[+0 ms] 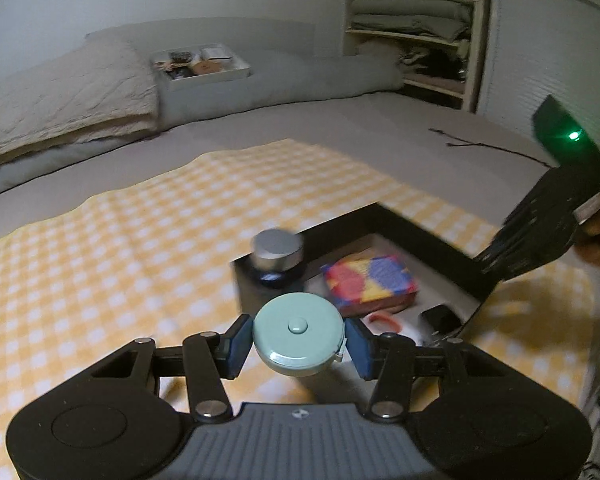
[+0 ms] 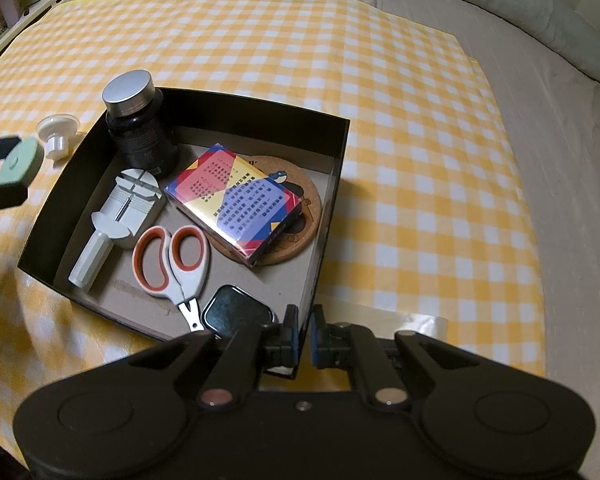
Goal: Organize rigid objects
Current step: 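Lower the tape measure into the box onto the scissors and open the left tool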
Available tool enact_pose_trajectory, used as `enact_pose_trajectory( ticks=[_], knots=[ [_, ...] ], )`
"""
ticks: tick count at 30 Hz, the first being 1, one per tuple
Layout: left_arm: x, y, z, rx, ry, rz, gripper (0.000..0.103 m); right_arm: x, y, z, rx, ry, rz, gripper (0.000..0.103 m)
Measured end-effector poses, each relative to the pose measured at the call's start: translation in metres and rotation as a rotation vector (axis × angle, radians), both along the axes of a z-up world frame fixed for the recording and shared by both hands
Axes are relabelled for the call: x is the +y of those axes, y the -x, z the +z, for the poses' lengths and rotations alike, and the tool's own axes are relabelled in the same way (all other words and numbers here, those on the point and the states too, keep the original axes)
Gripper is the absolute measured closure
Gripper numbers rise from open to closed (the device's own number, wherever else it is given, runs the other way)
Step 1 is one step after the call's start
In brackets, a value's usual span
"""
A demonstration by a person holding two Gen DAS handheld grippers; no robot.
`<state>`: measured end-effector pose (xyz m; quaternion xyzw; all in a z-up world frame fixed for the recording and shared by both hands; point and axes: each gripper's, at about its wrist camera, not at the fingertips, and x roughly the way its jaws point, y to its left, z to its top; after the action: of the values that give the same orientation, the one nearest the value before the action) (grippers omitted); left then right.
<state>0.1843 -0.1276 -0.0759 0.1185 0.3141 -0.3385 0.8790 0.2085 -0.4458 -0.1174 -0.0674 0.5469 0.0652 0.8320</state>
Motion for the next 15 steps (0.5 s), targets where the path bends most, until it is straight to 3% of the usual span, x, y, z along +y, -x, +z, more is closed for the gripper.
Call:
enact_pose_trajectory(
  ticks=[5, 15],
  knots=[
    [-0.03, 0.005, 0.007, 0.018, 0.011, -0.058, 0.052, 0.0, 0.0, 0.0, -0.001, 0.001, 0.0, 0.097],
    [-0.08, 0.003, -0.019, 0.141, -0.032, -0.113, 0.052, 0.001, 0.0, 0.001, -0.001, 0.001, 0.001, 0.097]
  ],
)
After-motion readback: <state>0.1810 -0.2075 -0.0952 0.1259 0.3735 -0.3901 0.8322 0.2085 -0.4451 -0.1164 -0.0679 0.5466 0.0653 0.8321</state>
